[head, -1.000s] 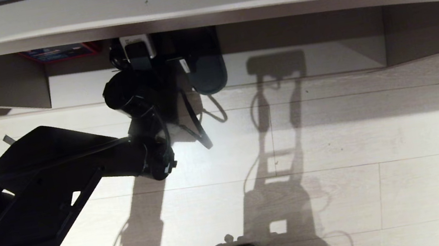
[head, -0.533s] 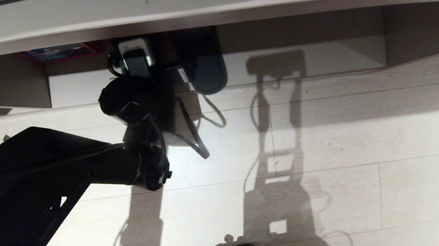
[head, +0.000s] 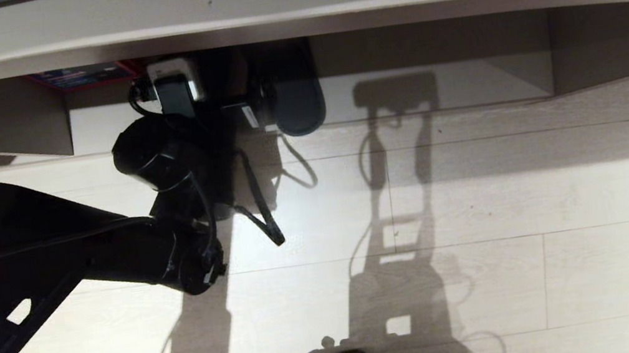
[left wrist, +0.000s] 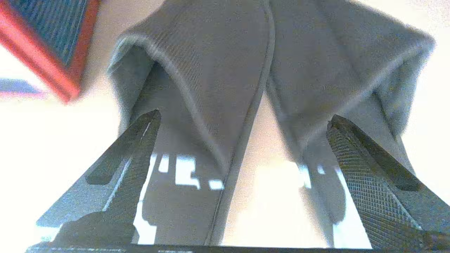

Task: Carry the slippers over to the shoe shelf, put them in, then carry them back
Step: Pick up the slippers in the shoe cabinet

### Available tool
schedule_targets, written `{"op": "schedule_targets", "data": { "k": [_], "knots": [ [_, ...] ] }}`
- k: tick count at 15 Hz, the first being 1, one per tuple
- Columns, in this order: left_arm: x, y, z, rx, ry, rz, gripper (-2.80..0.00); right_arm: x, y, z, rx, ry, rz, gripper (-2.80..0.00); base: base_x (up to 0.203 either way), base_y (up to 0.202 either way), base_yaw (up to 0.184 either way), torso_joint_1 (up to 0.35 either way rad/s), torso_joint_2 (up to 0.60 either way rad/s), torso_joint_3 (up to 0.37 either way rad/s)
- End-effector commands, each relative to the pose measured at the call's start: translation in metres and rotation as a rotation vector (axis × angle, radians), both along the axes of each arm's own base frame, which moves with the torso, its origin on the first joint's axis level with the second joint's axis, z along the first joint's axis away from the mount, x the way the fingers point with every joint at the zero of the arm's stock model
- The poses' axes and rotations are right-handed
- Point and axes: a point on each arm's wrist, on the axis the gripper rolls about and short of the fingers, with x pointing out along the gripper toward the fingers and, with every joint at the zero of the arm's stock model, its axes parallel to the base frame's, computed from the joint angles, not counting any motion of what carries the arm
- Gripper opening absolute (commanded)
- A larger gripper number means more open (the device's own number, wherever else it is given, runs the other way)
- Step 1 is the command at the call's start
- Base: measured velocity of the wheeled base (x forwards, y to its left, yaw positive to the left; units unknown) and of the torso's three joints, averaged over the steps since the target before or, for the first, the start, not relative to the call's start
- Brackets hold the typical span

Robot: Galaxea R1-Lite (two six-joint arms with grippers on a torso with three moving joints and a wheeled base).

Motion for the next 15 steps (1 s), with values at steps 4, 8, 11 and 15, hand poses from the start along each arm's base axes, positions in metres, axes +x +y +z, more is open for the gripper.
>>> {"op": "schedule_targets", "data": {
  "k": [4,8,11,15],
  "knots": [
    [-0.043,0.026,0.015,-0.007,0.017,-0.009,0.00,0.000,0.000,0.000,0.000,0.001,0.001,-2.80,0.000,0.000,0.000,0.000,0.00,0.000],
    [-0.073,0.042,-0.007,0.016,0.124,-0.039,0.00,0.000,0.000,0.000,0.000,0.000,0.001,-2.80,0.000,0.000,0.000,0.000,0.00,0.000],
    [-0.098,0.057,-0.024,0.028,0.205,-0.065,0.00,0.000,0.000,0.000,0.000,0.000,0.001,-2.80,0.000,0.000,0.000,0.000,0.00,0.000],
    [-0.135,0.078,-0.026,0.036,0.224,-0.069,0.00,0.000,0.000,0.000,0.000,0.000,0.001,-2.80,0.000,0.000,0.000,0.000,0.00,0.000]
  ]
}}
